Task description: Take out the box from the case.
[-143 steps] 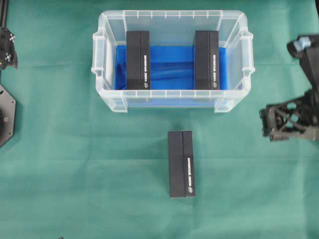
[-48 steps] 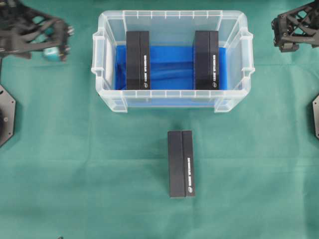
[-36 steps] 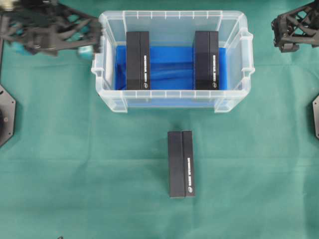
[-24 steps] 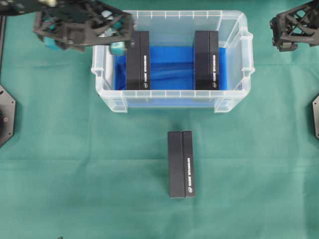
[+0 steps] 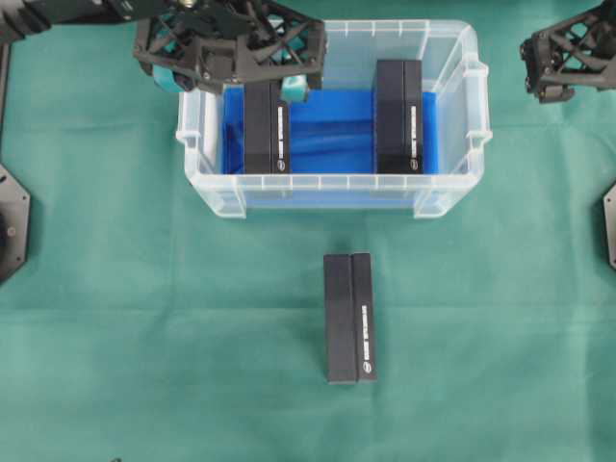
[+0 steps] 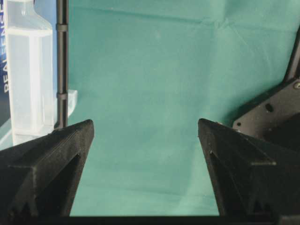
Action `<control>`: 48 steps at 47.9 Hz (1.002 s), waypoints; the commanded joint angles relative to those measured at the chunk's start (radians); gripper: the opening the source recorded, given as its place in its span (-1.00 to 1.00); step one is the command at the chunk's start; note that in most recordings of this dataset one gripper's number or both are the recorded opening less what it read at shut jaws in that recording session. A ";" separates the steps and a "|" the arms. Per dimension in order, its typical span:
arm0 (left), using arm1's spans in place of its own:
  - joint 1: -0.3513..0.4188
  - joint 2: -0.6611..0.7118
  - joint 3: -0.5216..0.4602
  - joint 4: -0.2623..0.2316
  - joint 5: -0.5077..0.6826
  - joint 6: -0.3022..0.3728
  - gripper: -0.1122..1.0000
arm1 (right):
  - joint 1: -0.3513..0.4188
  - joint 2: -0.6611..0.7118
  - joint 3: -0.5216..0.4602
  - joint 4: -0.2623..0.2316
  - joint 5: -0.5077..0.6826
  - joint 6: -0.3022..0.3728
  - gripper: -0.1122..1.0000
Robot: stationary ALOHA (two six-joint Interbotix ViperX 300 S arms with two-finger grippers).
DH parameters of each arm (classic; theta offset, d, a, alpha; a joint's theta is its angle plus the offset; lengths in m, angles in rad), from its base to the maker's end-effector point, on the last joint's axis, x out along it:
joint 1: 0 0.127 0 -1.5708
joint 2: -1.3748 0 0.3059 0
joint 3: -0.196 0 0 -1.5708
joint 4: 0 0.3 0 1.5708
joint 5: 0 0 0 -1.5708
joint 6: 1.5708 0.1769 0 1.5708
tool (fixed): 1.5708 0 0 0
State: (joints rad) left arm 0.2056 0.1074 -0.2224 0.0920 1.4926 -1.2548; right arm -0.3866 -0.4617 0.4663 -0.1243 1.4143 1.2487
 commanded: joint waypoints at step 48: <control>0.002 -0.002 -0.018 0.005 0.000 -0.003 0.91 | -0.002 -0.009 -0.009 -0.002 -0.028 0.000 0.74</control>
State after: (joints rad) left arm 0.2056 0.1212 -0.2240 0.0920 1.4956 -1.2579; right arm -0.3866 -0.4633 0.4679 -0.1243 1.3898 1.2487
